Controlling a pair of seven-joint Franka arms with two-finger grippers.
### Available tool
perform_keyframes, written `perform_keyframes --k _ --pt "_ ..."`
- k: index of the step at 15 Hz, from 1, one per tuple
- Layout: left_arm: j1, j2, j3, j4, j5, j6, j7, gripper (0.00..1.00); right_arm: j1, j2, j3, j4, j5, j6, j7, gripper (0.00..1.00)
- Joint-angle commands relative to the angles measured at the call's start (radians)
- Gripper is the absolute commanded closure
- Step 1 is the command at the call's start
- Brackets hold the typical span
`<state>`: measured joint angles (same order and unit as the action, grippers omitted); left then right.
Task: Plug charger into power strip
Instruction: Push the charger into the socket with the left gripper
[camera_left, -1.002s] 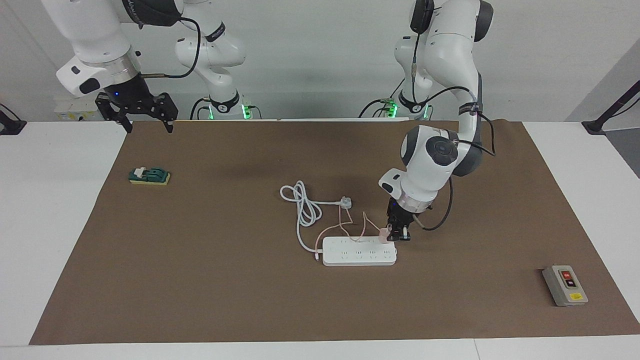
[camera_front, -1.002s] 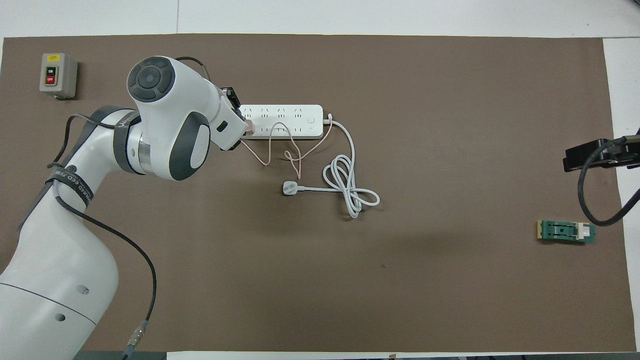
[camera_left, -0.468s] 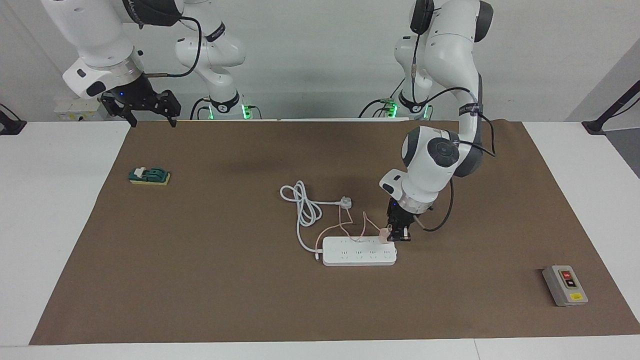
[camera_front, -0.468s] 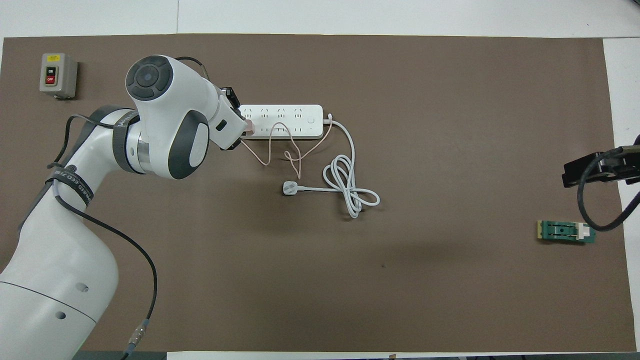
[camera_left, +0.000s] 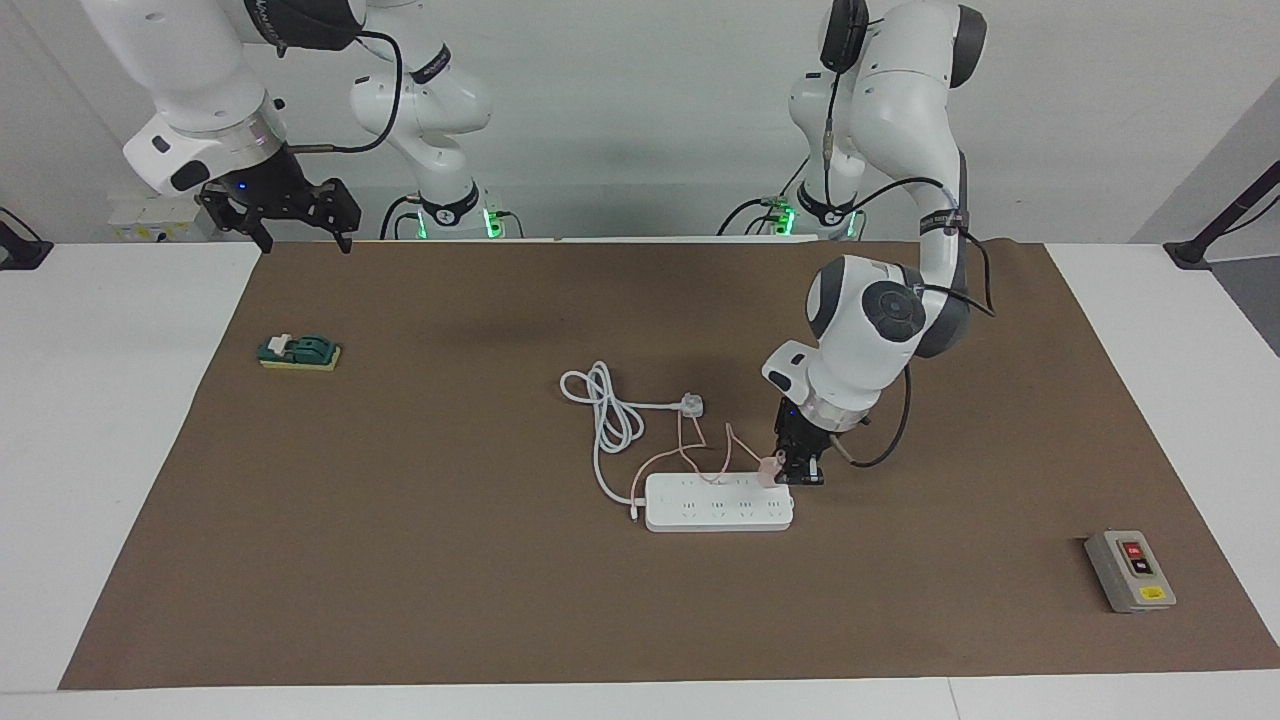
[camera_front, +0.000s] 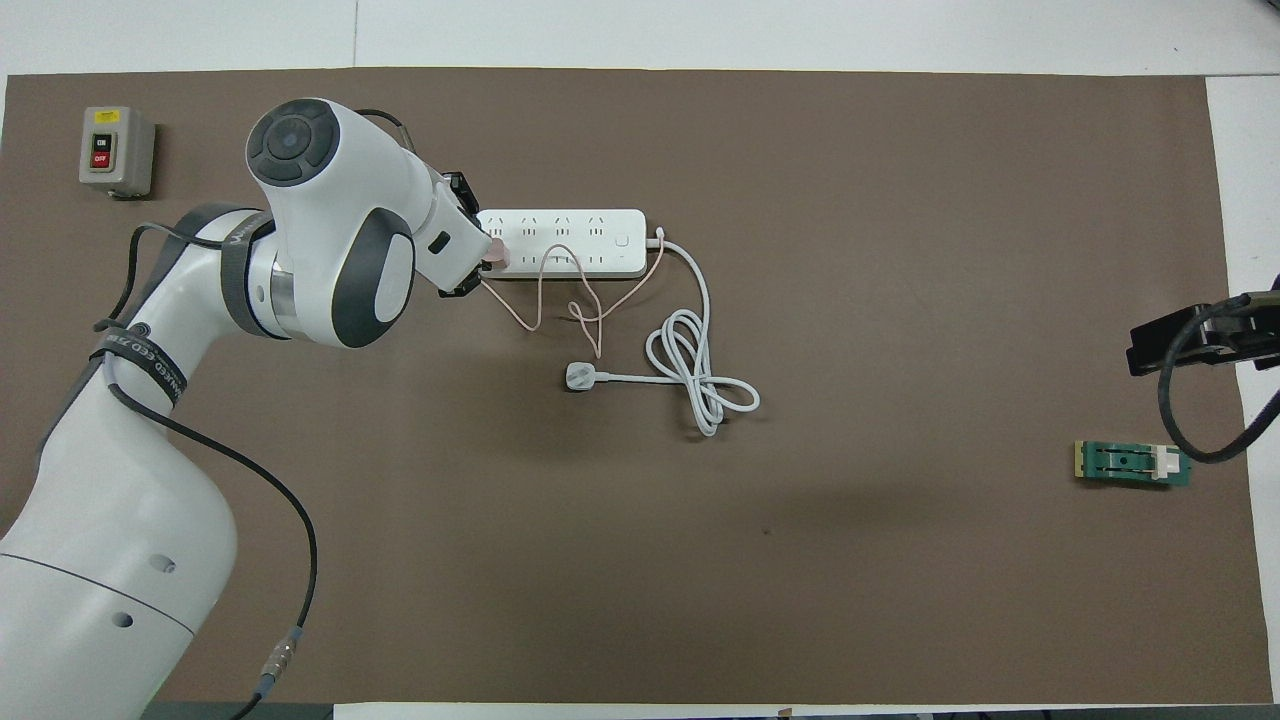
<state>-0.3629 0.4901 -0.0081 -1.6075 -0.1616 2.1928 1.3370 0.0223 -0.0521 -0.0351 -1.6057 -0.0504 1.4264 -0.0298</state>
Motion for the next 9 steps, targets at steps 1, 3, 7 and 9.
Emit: perform_keyframes --k 1,3,7,9 --pt "-0.013 0.027 0.004 0.012 -0.015 -0.059 0.021 1.00 -0.001 0.003 0.001 0.016 0.003 -0.023 -0.027 0.00" --pt "-0.013 0.027 0.004 0.006 -0.018 -0.053 0.022 1.00 -0.002 0.005 0.001 0.016 0.007 -0.021 -0.027 0.00" --pt "-0.021 0.027 0.005 -0.003 -0.016 -0.045 0.022 1.00 -0.002 0.003 0.001 0.016 0.007 -0.015 -0.027 0.00" --pt "-0.022 0.027 0.005 -0.003 -0.013 -0.048 0.021 1.00 -0.004 0.003 0.001 0.016 0.007 -0.014 -0.027 0.00"
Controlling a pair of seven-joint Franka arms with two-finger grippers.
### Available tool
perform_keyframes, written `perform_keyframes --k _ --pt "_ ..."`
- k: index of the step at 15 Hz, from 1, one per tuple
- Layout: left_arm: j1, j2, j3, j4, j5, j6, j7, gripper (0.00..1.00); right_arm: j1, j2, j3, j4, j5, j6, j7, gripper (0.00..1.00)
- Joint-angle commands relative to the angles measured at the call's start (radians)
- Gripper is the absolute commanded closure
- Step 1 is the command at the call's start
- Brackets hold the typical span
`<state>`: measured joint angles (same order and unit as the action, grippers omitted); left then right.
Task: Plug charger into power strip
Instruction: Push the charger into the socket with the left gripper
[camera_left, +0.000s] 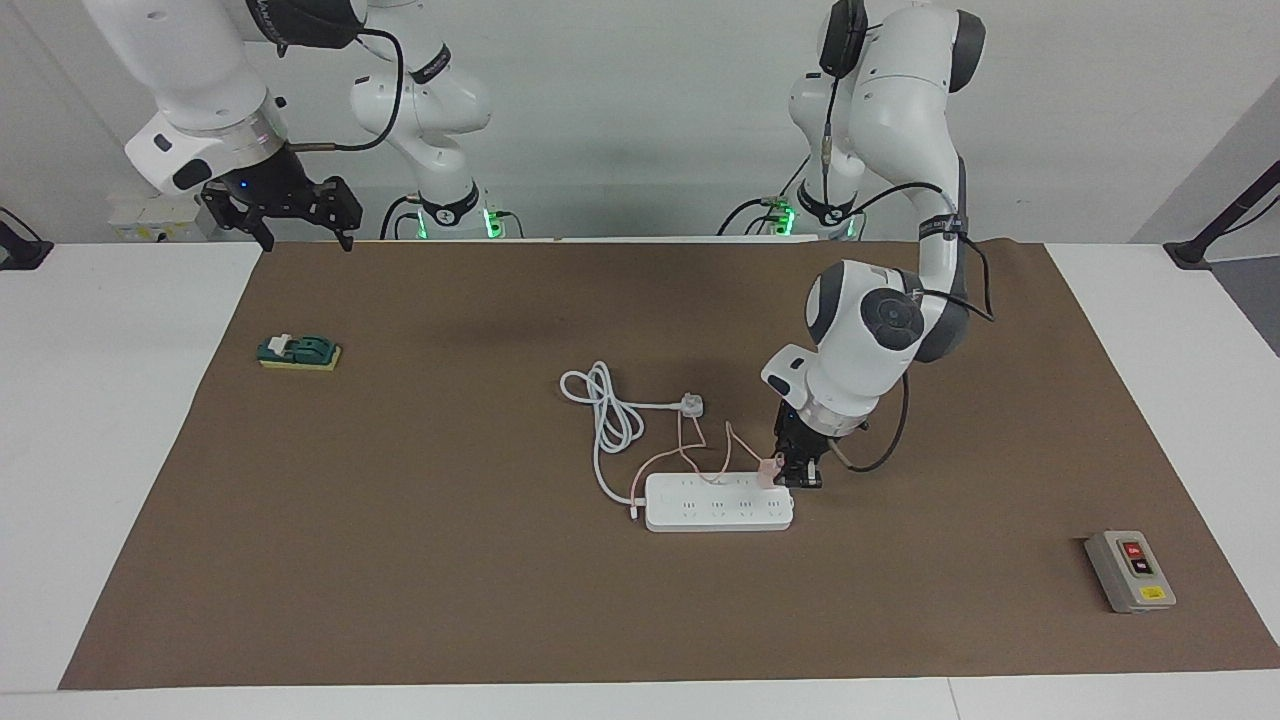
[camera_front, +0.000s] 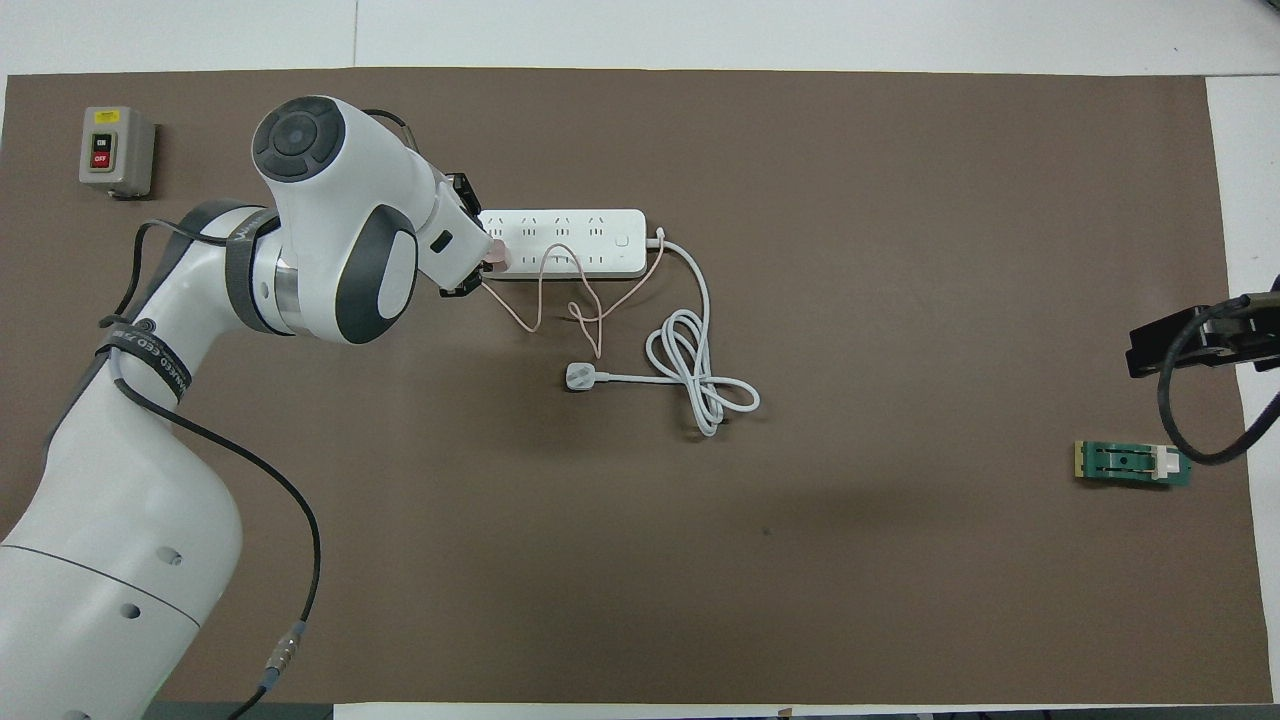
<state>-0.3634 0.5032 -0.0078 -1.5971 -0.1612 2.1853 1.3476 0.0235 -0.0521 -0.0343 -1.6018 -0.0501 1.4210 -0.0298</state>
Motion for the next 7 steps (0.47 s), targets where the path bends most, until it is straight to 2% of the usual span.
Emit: perform_keyframes --k 1,5,7 --pt "-0.022 0.014 0.005 -0.014 -0.014 -0.038 0.010 1.00 -0.005 0.003 0.001 0.013 0.007 -0.008 -0.027 0.00" --pt "-0.015 0.009 0.002 -0.052 -0.041 0.016 0.045 0.99 -0.007 0.003 0.001 0.013 0.009 -0.007 -0.027 0.00" --pt "-0.015 0.014 0.003 -0.044 -0.052 -0.001 0.048 0.99 0.003 0.002 0.002 0.011 0.007 -0.007 -0.024 0.00"
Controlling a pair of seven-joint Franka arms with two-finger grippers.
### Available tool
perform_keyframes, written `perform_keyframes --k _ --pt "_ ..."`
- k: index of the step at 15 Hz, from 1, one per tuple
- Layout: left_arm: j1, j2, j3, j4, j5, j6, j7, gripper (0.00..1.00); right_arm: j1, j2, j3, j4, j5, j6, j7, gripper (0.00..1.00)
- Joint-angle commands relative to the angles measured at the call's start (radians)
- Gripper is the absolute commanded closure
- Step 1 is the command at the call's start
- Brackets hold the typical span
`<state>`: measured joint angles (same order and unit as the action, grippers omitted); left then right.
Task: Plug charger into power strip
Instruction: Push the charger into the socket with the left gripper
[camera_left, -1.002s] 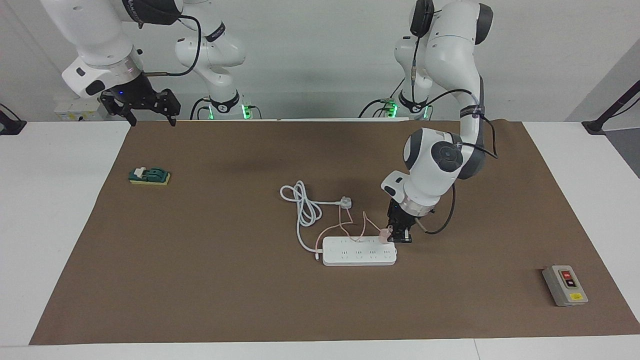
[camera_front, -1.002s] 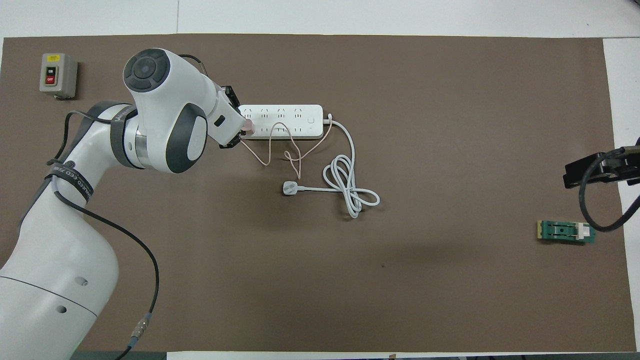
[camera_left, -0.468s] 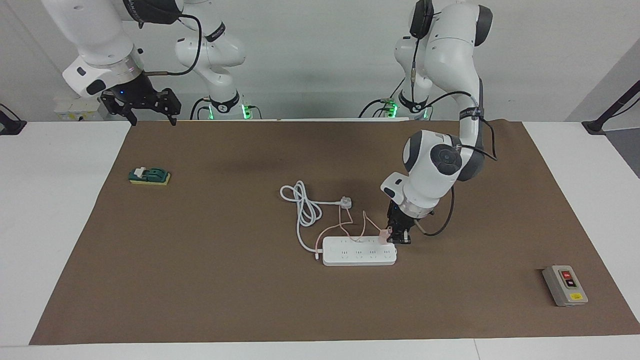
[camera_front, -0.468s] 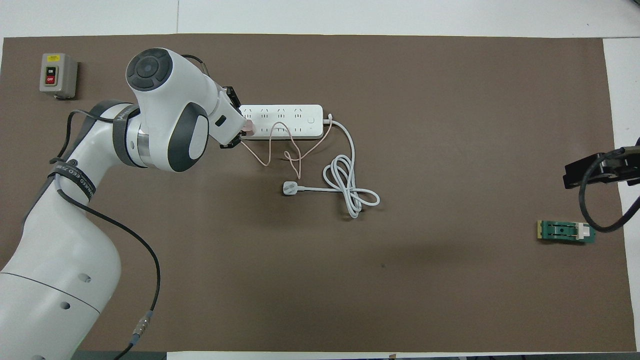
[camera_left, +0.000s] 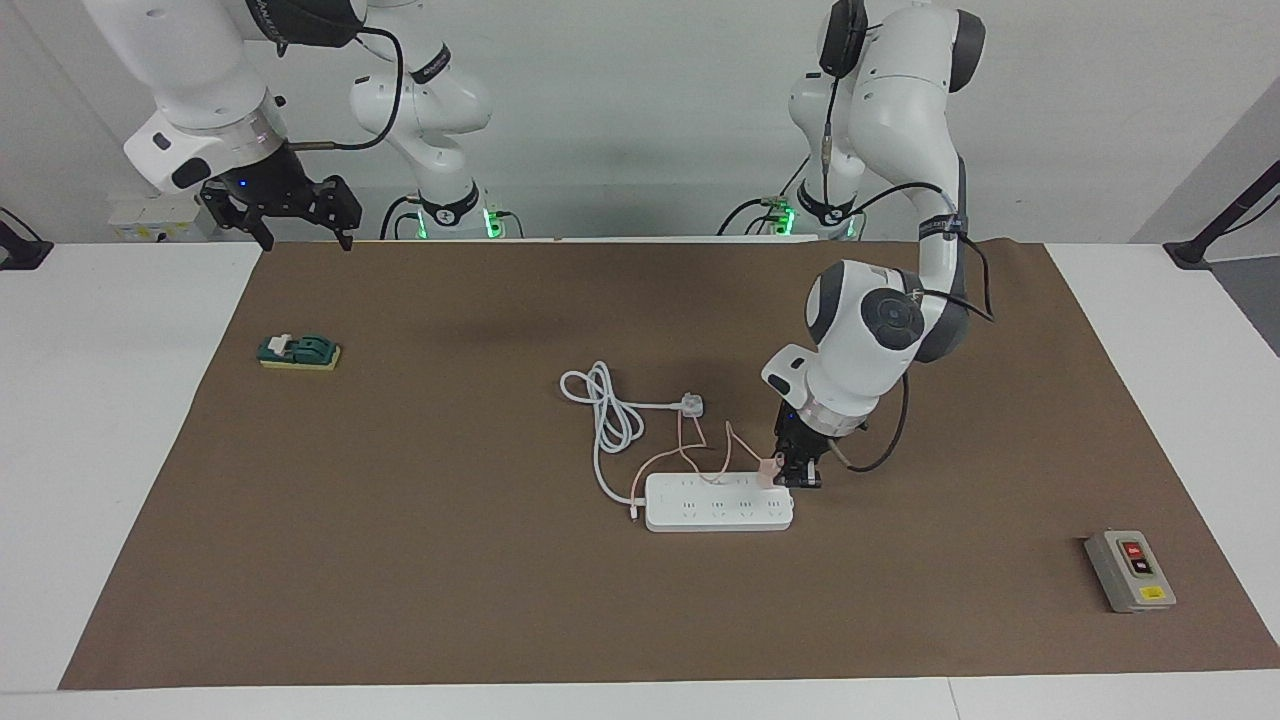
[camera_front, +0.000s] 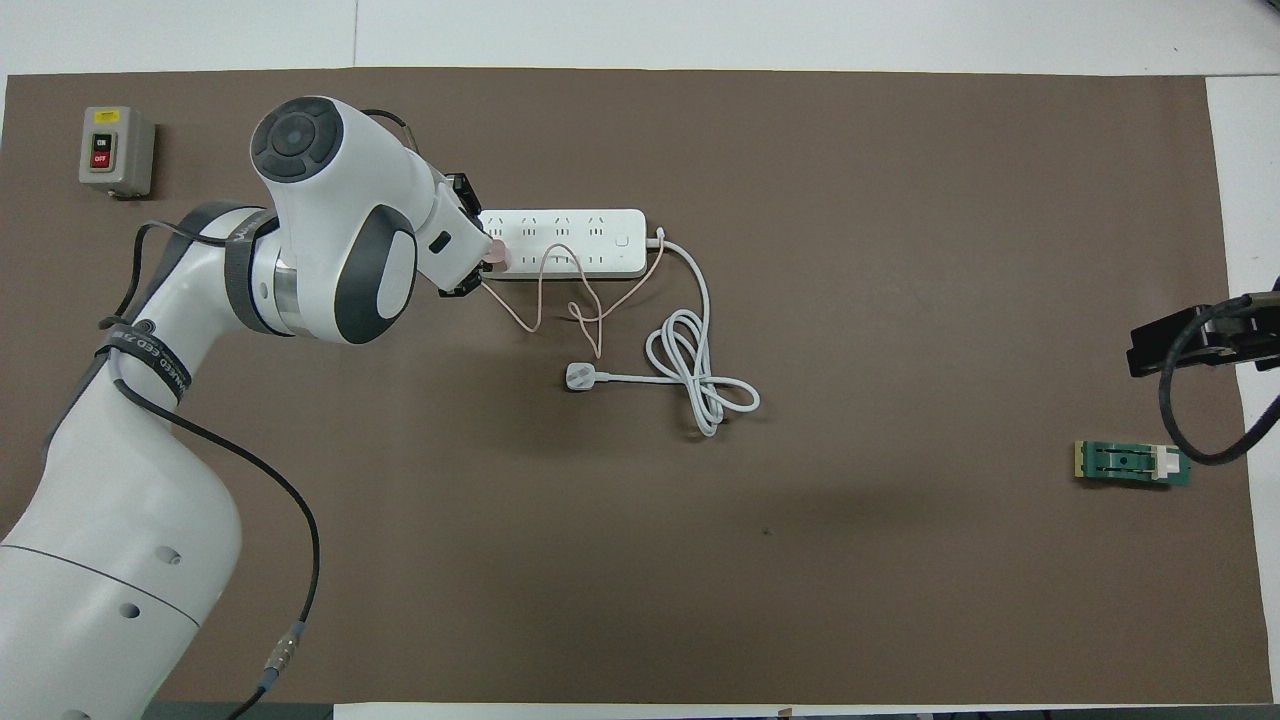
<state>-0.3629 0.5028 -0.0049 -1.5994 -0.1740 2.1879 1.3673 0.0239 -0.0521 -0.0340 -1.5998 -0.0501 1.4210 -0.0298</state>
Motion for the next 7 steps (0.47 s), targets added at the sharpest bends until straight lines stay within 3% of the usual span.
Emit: perform_keyframes --k 1,4,7 --pt "-0.017 0.014 0.002 -0.037 -0.032 -0.017 0.029 0.99 0.004 0.002 0.002 0.009 0.007 -0.008 -0.022 0.00" --pt "-0.034 0.017 0.003 -0.016 0.065 -0.040 0.024 1.00 0.004 -0.002 0.002 0.004 0.007 -0.008 -0.016 0.00" --pt "-0.044 0.020 0.003 -0.016 0.080 -0.042 0.021 1.00 0.005 -0.002 0.003 0.004 0.006 -0.008 -0.015 0.00"
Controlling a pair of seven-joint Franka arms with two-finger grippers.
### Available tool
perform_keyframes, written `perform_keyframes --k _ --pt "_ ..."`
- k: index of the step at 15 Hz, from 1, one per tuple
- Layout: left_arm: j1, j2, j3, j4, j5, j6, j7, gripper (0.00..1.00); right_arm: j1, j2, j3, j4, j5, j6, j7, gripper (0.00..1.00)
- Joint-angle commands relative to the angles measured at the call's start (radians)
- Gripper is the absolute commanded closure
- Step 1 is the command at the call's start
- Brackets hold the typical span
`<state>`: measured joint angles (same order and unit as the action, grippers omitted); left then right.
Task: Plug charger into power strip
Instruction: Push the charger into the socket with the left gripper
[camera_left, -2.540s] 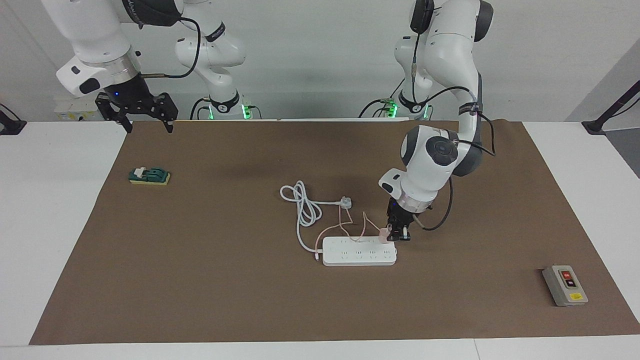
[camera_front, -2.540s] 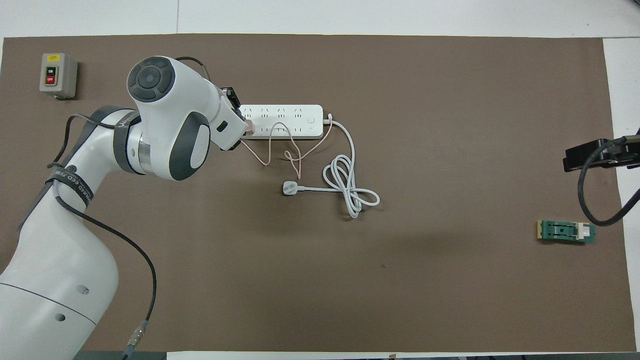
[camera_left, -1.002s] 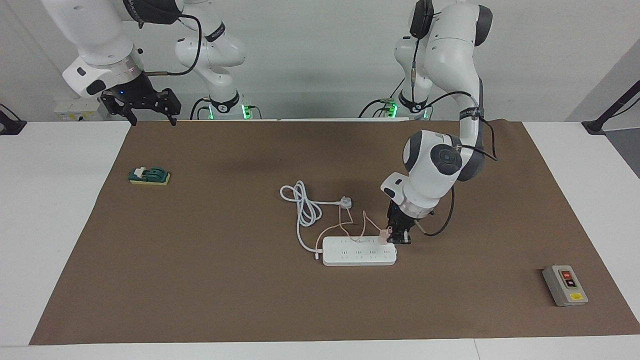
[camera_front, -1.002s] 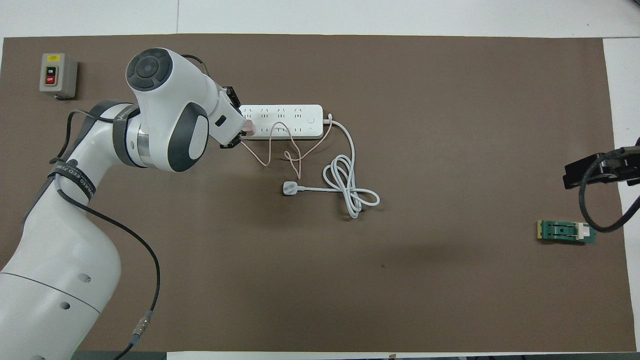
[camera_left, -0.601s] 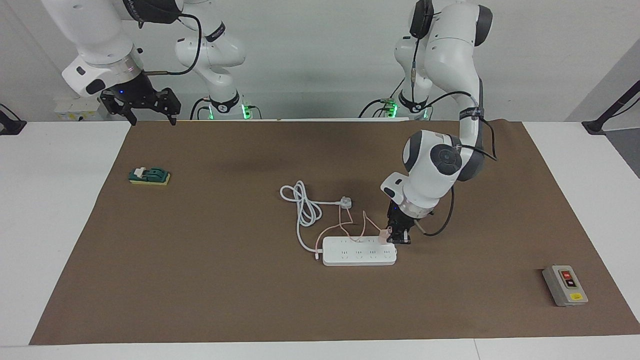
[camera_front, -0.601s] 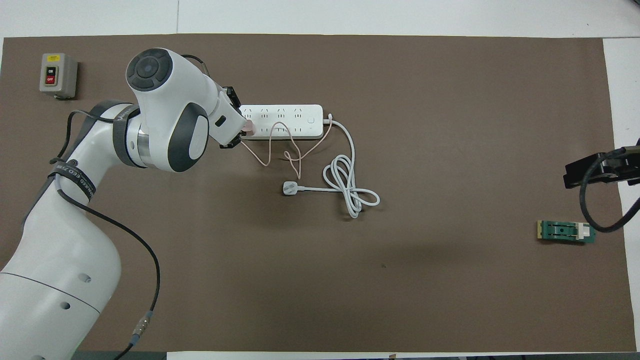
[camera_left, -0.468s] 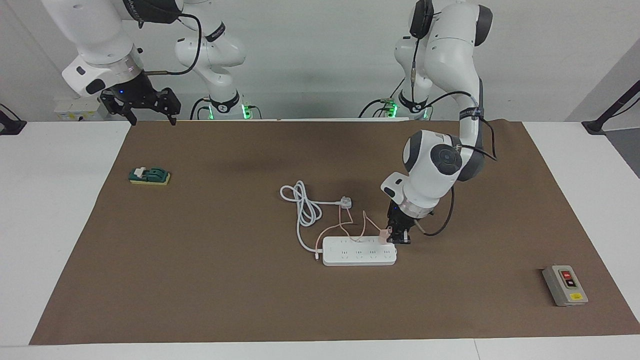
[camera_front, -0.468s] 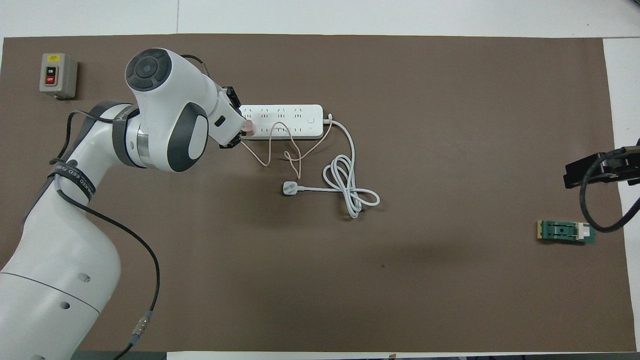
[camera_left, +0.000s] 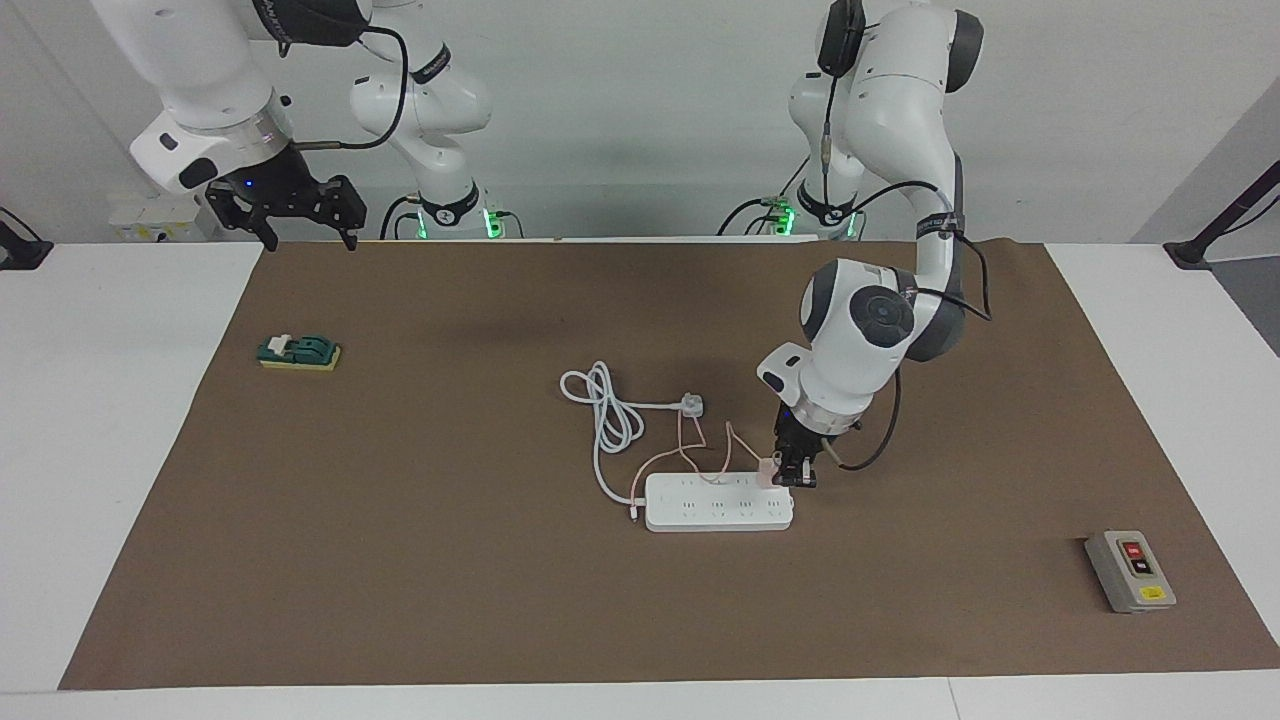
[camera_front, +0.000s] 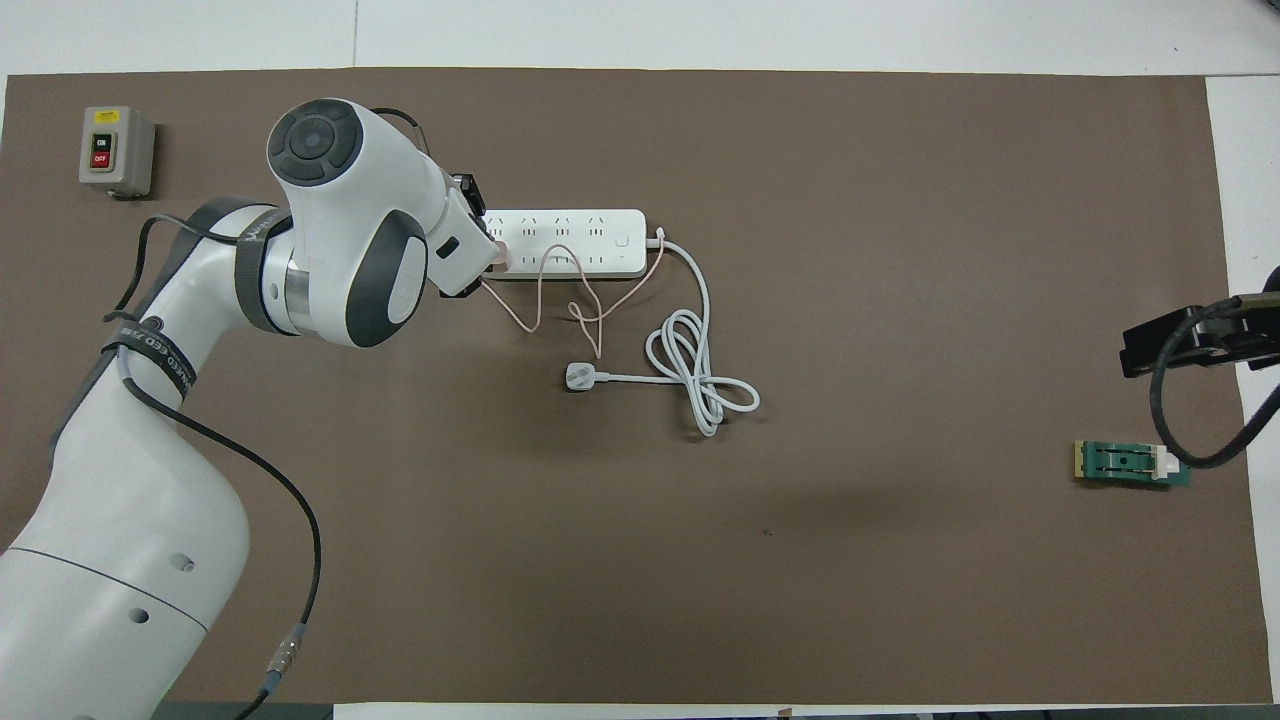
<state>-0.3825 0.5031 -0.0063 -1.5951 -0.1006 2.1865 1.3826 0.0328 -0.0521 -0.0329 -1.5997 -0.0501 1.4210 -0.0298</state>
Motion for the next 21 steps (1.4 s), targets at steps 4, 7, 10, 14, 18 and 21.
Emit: perform_keyframes --k 4,7,10,14,18,21 --pt "-0.006 0.041 0.003 -0.016 -0.074 -0.059 0.012 1.00 -0.004 -0.002 0.002 0.004 0.006 -0.005 -0.015 0.00" --pt "0.007 0.107 0.005 0.088 -0.131 -0.172 0.015 0.97 -0.004 -0.002 0.002 0.004 0.007 -0.004 -0.015 0.00" --pt "0.008 0.107 0.005 0.066 -0.145 -0.151 0.015 0.95 -0.004 -0.002 0.002 0.004 0.006 -0.004 -0.015 0.00" --pt "0.011 0.100 0.005 0.041 -0.145 -0.125 0.035 0.78 -0.004 -0.002 0.002 0.004 0.007 -0.004 -0.015 0.00" --pt "0.013 0.060 0.005 -0.037 -0.145 -0.065 0.053 0.69 -0.004 -0.002 0.002 0.004 0.006 -0.004 -0.015 0.00" --pt "0.008 0.058 0.005 -0.037 -0.145 -0.063 0.052 0.51 -0.004 -0.002 0.004 0.004 0.007 -0.002 -0.015 0.00"
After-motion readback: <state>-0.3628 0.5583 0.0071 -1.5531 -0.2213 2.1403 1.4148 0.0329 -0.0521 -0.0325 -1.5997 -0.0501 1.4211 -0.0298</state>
